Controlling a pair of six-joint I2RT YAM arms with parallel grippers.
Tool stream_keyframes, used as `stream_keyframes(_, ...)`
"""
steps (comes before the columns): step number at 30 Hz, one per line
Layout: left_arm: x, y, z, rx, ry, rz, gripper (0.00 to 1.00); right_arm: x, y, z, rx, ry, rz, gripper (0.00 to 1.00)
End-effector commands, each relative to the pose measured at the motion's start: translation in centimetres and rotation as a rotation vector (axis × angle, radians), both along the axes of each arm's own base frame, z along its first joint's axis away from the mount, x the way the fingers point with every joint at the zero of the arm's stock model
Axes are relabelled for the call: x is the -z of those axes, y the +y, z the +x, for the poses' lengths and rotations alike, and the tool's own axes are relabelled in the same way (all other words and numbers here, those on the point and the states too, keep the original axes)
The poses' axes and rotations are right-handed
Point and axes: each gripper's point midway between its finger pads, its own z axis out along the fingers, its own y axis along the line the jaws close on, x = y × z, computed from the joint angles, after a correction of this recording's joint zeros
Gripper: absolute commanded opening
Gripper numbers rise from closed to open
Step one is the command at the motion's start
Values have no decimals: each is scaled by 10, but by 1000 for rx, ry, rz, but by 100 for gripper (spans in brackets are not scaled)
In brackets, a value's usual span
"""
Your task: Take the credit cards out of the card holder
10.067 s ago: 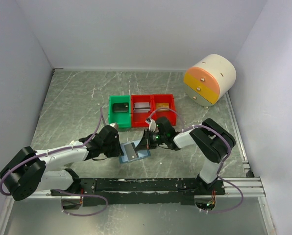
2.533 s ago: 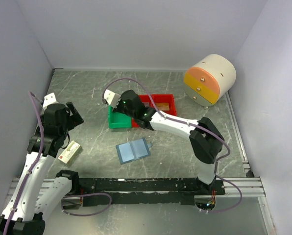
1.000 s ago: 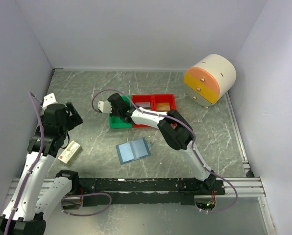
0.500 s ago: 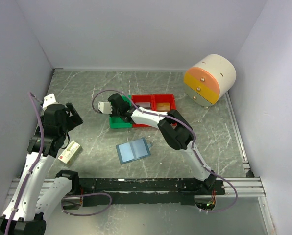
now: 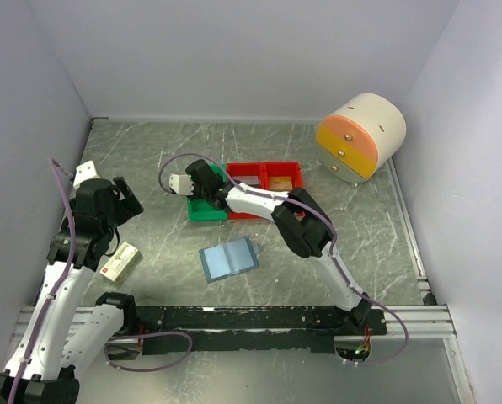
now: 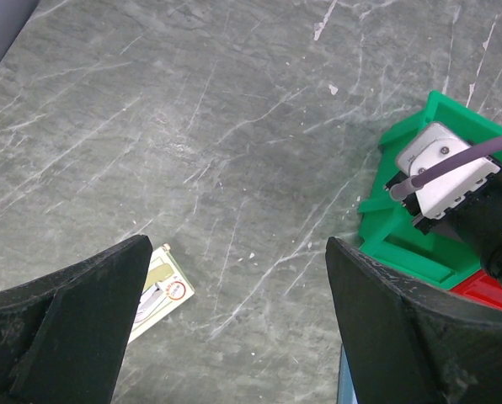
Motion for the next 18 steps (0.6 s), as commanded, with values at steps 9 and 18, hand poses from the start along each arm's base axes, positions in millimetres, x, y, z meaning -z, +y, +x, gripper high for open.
stream_keyframes(9,1,-1,1,20,1,2,96,-9,2,3,11,22,32,36)
stream_keyframes(18,3,-2,1,27,5,2,96,-6,-1,5,31,77,41,48)
